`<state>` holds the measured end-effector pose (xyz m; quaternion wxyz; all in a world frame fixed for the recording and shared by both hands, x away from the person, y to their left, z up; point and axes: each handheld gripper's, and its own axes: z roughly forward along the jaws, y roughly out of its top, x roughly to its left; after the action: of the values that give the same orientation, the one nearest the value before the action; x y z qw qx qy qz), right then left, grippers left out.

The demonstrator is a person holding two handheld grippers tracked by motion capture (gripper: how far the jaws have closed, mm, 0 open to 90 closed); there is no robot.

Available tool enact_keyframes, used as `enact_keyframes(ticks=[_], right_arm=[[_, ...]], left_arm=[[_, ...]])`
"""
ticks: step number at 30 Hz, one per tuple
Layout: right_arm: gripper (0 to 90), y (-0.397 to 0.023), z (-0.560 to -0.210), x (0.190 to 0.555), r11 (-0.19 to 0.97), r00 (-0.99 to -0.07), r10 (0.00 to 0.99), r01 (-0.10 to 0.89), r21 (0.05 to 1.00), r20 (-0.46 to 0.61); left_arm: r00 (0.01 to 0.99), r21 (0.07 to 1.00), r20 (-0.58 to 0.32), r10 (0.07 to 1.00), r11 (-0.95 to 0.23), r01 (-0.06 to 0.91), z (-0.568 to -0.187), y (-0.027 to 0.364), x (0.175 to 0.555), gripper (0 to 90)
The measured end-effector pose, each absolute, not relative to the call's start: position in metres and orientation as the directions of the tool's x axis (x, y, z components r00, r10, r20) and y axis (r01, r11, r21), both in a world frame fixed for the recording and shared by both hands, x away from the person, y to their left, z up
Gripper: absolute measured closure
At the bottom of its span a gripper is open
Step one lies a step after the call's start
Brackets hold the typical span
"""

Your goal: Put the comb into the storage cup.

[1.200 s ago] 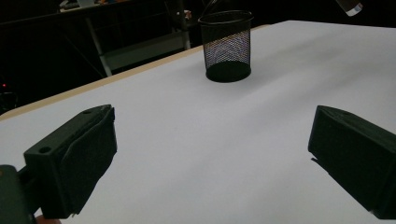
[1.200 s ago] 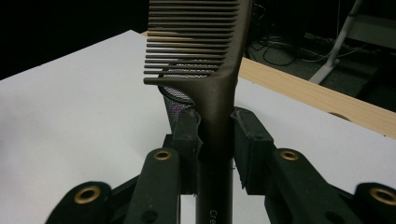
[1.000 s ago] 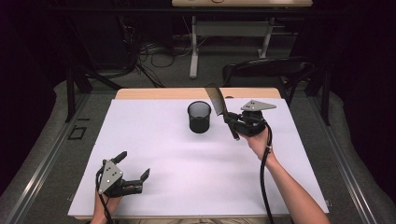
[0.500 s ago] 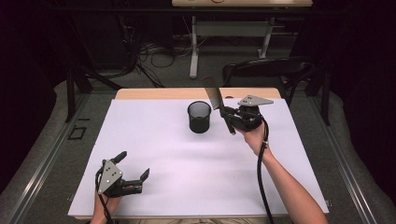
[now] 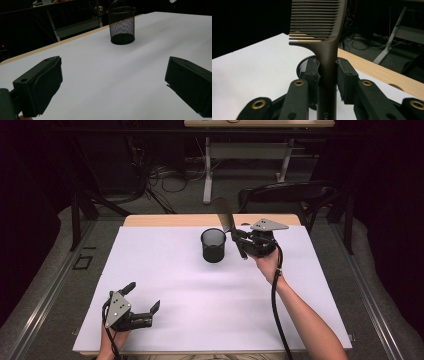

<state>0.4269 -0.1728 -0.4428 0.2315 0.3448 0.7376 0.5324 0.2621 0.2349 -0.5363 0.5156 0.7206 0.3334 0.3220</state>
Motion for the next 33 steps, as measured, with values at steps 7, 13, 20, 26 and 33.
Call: enact_keyframes(ticks=[7,13,20,26,33], right_arm=[[72.9,-0.168,-0.442,0.430,0.183,-0.656,0.754,0.249,0.951,0.027],[72.9,-0.167,-0.441,0.433,0.164,-0.651,0.758,0.238,0.957,0.032],[72.9,-0.166,-0.439,0.436,0.150,-0.646,0.762,0.233,0.961,0.038],[72.9,-0.164,-0.437,0.438,0.142,-0.644,0.764,0.224,0.964,0.037],[72.9,-0.162,-0.433,0.441,0.134,-0.641,0.767,0.212,0.968,0.034]], left_arm=[[0.570,0.958,0.120,0.813,-0.246,0.149,-0.536,0.235,0.262,1.4],[0.569,0.958,0.120,0.813,-0.245,0.148,-0.536,0.235,0.262,1.4],[0.569,0.958,0.120,0.813,-0.245,0.148,-0.536,0.235,0.262,1.4],[0.569,0.958,0.120,0.813,-0.245,0.148,-0.536,0.235,0.262,1.4],[0.568,0.958,0.120,0.814,-0.244,0.148,-0.536,0.235,0.262,1.4]])
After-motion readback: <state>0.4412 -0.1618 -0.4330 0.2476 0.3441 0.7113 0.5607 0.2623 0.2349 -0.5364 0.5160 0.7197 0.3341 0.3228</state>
